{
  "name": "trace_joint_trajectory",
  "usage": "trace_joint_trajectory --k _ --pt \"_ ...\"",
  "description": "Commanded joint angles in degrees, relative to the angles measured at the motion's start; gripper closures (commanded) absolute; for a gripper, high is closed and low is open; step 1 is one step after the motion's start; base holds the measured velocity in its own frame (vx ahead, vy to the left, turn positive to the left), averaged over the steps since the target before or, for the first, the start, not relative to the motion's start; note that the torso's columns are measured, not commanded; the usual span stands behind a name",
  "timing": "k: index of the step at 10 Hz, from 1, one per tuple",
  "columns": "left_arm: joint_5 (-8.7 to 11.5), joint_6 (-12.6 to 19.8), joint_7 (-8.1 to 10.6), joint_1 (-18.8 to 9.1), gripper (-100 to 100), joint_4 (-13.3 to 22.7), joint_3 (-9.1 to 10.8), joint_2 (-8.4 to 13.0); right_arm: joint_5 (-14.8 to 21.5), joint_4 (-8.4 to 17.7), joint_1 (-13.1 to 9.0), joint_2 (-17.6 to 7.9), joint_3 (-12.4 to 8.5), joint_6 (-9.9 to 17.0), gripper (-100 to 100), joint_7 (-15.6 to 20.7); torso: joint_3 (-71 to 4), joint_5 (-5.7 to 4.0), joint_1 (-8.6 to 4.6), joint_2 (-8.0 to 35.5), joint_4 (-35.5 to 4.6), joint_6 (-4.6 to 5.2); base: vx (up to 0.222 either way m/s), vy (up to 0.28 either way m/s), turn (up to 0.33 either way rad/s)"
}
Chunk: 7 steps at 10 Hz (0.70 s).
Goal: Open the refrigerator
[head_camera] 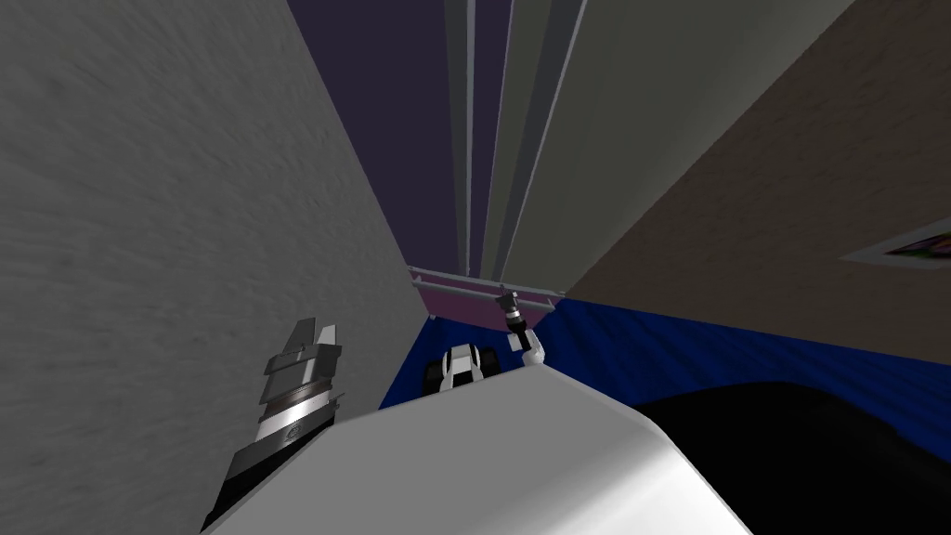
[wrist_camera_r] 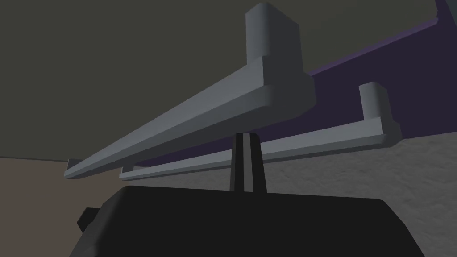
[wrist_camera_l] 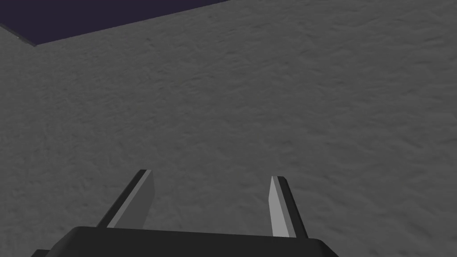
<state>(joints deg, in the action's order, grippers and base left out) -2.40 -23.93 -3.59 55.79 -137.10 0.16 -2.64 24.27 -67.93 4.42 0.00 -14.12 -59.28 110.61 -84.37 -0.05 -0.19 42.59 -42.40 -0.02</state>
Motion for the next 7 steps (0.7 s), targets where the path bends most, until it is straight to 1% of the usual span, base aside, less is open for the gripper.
trace_joint_trajectory --k 1,3,5,7 --pt "0.0 0.0 0.00 0.0 0 0.0 0.00 0.0 0.8 -0.3 -0.8 -1.8 1.8 0.2 100 -3.0 -0.1 0.06 0.22 -0.2 0.1 0.01 -0.208 -0.102 0.077" --pt "0.0 0.0 0.00 0.0 0 0.0 0.00 0.0 1.5 -0.4 -1.5 -3.3 3.4 0.2 100 -5.5 -0.2 0.06 0.22 -0.3 0.1 0.03 -0.239 -0.121 0.072" --pt "0.0 0.0 0.00 0.0 0 0.0 0.00 0.0 2.3 -0.5 -2.3 -4.8 5.0 0.2 100 -7.9 -0.2 0.01 0.04 -0.4 0.1 0.03 -0.229 -0.168 0.066" --pt "0.0 0.0 0.00 0.0 0 0.0 0.00 0.0 3.0 -0.6 -3.0 -6.4 6.5 0.2 100 -10.4 -0.2 0.05 0.19 -0.4 0.1 0.02 -0.213 -0.148 0.091"
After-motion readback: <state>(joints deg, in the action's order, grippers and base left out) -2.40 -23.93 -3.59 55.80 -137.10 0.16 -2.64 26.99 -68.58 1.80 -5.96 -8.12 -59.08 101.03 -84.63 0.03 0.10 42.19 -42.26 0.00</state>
